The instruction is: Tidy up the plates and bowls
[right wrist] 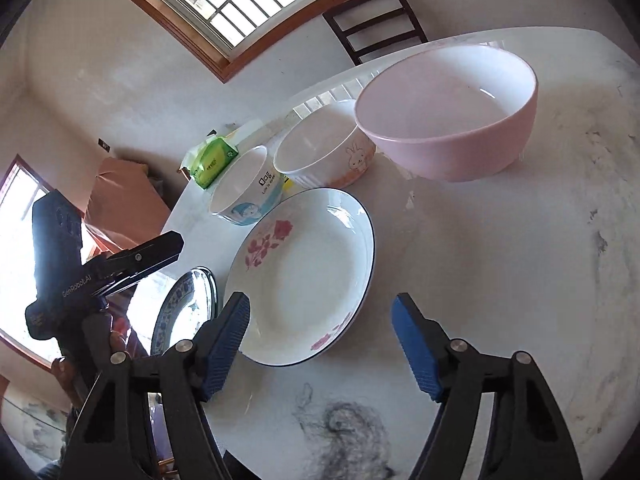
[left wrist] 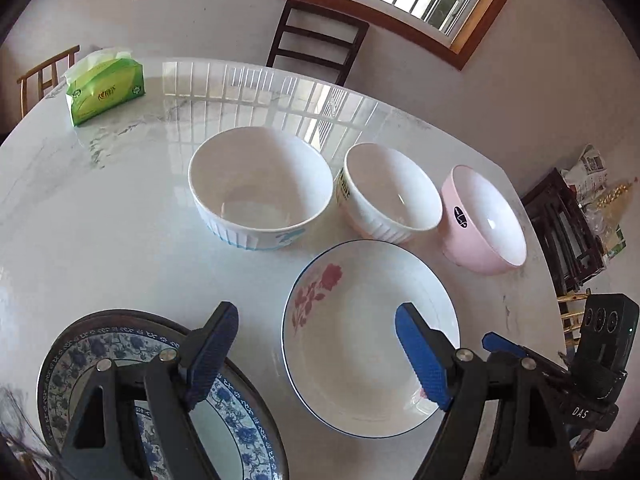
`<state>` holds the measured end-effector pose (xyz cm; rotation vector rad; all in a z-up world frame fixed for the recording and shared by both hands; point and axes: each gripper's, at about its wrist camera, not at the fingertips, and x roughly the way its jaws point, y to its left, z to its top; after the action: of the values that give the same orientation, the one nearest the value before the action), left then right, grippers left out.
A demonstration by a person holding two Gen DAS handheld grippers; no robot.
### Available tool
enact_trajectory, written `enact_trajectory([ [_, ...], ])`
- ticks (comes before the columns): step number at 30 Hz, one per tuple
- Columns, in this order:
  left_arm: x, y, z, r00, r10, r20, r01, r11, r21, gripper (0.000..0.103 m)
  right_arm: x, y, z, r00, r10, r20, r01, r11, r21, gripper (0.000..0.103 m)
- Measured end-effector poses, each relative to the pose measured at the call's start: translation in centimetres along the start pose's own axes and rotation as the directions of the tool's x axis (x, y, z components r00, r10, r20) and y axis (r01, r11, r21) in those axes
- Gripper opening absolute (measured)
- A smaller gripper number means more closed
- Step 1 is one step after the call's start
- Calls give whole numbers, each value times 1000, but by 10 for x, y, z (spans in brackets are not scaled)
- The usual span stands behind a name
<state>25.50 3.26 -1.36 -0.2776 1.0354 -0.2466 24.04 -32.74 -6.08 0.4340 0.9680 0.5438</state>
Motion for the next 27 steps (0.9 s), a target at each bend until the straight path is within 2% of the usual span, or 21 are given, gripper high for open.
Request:
enact_trajectory([
  [5,20,3,5,998,43,-35,-43,999,1,83,12,-7,8,1000,-3,-17,3,1000,10,72],
  [9,35,11,3,996,15,-89,-18,999,-41,83,23,-15,13,999,-8,-44,10,1000,26,72],
  [14,44,11,1,995,11,-103,-15,999,-44,81,31,-20,14,998,-5,-62,7,999,39,72],
  [16,50,11,3,992,40,-120,-46,998,-47,67,34,-20,14,998,-5,-70,8,999,39,72],
  [18,59,15,2,986,31,-162,-43,997,-66,32,36,-20,14,997,-10,-78,13,999,37,72],
  [20,67,20,-2,981,30,-190,-47,995,-86,19,38,-20,14,997,-6,-83,9,999,39,72],
  [22,71,20,-4,981,5,-193,-23,996,-89,18,39,-19,14,996,-11,-85,15,999,36,72],
  [24,70,16,-6,983,29,-184,-41,997,-61,18,41,-19,14,996,-18,-86,21,999,33,72],
  [27,70,14,-12,984,21,-178,-35,997,-74,17,44,-20,14,995,-22,-96,26,999,34,70],
])
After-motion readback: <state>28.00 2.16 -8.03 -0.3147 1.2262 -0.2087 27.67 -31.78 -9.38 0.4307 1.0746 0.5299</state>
